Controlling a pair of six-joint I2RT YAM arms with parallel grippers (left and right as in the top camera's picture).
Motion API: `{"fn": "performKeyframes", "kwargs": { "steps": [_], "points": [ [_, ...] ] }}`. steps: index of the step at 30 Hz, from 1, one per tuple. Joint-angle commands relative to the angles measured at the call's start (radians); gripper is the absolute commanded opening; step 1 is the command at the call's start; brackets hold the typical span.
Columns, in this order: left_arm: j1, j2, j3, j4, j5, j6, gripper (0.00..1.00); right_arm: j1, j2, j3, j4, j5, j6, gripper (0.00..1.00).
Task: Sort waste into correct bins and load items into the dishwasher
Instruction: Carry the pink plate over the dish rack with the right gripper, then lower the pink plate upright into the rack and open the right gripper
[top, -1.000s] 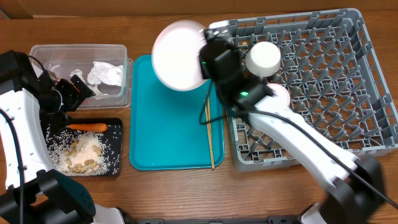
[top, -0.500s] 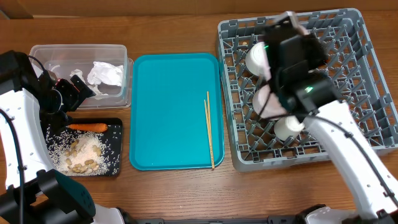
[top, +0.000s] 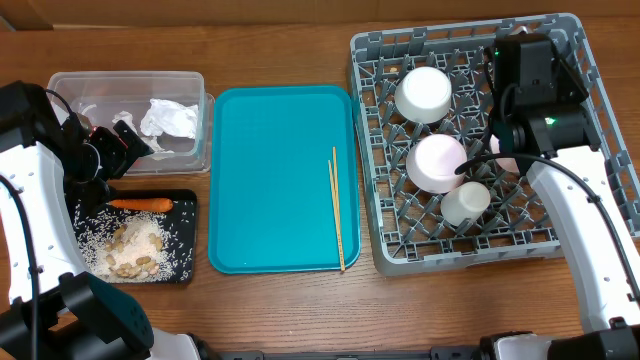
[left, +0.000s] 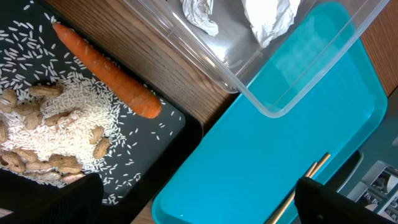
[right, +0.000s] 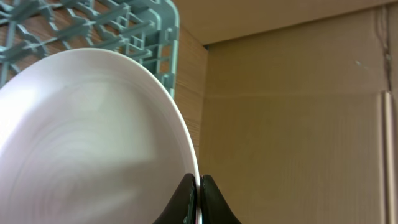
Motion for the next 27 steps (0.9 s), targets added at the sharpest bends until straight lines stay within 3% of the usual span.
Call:
{"fn": "performKeyframes", "kwargs": {
  "steps": [1, 7, 12, 17, 23, 27],
  "points": [
    [-0.002, -0.01, 0.022, 0.001, 0.013, 0.021, 1.0, 0.004, 0.027, -0.001, 0.004, -0.048, -0.019, 0.04],
    [-0.002, -0.01, 0.022, 0.001, 0.013, 0.021, 1.0, 0.004, 0.084, -0.023, 0.034, -0.051, -0.231, 0.04],
    [-0.002, -0.01, 0.022, 0.001, 0.013, 0.021, 1.0, 0.005, 0.11, -0.023, 0.106, -0.051, -0.298, 0.04],
    [-0.002, -0.01, 0.022, 0.001, 0.013, 0.022, 1.0, 0.005, 0.112, -0.023, 0.103, -0.091, -0.283, 0.04],
    [-0.002, -0.01, 0.022, 0.001, 0.013, 0.021, 1.0, 0.007, 0.112, -0.023, 0.082, -0.289, -0.148, 0.04],
    [-0.002, -0.01, 0.022, 0.001, 0.013, 0.021, 1.0, 0.006, 0.112, -0.023, 0.072, -0.317, -0.108, 0.04]
  ]
}}
